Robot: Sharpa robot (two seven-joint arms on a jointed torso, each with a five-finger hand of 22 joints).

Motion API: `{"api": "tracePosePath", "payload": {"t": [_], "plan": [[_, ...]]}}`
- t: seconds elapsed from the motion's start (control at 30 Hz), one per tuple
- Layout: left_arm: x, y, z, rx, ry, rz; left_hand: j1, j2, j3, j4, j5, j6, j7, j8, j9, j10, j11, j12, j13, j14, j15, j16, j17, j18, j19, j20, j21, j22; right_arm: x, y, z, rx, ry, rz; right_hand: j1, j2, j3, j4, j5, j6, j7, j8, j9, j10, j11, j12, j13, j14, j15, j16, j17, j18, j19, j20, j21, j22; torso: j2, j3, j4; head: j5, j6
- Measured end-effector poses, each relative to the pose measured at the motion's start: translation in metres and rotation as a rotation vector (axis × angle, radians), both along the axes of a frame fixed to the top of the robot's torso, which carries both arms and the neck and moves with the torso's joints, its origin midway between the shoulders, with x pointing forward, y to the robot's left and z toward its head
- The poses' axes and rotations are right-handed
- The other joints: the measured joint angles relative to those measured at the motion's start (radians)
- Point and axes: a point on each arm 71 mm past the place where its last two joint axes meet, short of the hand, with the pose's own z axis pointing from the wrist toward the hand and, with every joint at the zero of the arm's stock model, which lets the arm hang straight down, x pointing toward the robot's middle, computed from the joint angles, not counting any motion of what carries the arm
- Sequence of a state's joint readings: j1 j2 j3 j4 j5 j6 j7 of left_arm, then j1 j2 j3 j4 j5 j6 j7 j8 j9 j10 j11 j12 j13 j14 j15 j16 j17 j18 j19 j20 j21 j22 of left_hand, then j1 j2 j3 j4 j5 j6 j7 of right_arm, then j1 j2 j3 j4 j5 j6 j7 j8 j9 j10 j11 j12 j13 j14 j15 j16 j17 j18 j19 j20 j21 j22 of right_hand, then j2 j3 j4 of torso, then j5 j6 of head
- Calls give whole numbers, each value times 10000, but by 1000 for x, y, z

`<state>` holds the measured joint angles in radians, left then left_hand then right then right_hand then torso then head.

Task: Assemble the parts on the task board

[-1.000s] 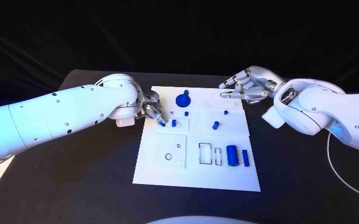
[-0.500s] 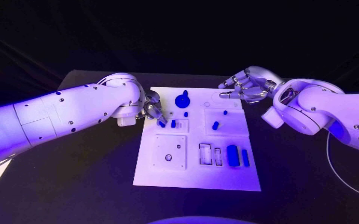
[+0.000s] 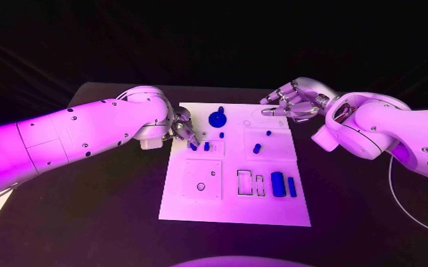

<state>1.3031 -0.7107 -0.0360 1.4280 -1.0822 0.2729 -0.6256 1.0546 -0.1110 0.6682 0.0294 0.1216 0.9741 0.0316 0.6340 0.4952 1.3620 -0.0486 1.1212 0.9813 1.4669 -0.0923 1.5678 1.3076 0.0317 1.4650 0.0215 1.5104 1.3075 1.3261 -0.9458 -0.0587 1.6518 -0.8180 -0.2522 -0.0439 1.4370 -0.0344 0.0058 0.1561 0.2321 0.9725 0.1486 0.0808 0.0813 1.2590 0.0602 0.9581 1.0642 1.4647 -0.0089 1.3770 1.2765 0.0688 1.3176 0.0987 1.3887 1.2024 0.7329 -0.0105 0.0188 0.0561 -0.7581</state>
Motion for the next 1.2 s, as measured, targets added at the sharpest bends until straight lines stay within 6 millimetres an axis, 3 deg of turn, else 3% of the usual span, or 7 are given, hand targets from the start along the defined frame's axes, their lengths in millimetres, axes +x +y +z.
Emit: {"api": "tracePosePath", "payload": {"t": [1.2], "plan": [[-1,2,-1,48,-44,66,-408,-92,-408,187,51,389,-180,-76,-181,120,-52,97,164,-31,-42,0,-2,-2,-1,-72,144,-2,1,0,0,-11,19,13,0,0,0,0,0,0,0,0,0,0,0,0,-16,0,0,-39,1,0,0,0,-41,-18,1,3,-5,-19,-86]]}}
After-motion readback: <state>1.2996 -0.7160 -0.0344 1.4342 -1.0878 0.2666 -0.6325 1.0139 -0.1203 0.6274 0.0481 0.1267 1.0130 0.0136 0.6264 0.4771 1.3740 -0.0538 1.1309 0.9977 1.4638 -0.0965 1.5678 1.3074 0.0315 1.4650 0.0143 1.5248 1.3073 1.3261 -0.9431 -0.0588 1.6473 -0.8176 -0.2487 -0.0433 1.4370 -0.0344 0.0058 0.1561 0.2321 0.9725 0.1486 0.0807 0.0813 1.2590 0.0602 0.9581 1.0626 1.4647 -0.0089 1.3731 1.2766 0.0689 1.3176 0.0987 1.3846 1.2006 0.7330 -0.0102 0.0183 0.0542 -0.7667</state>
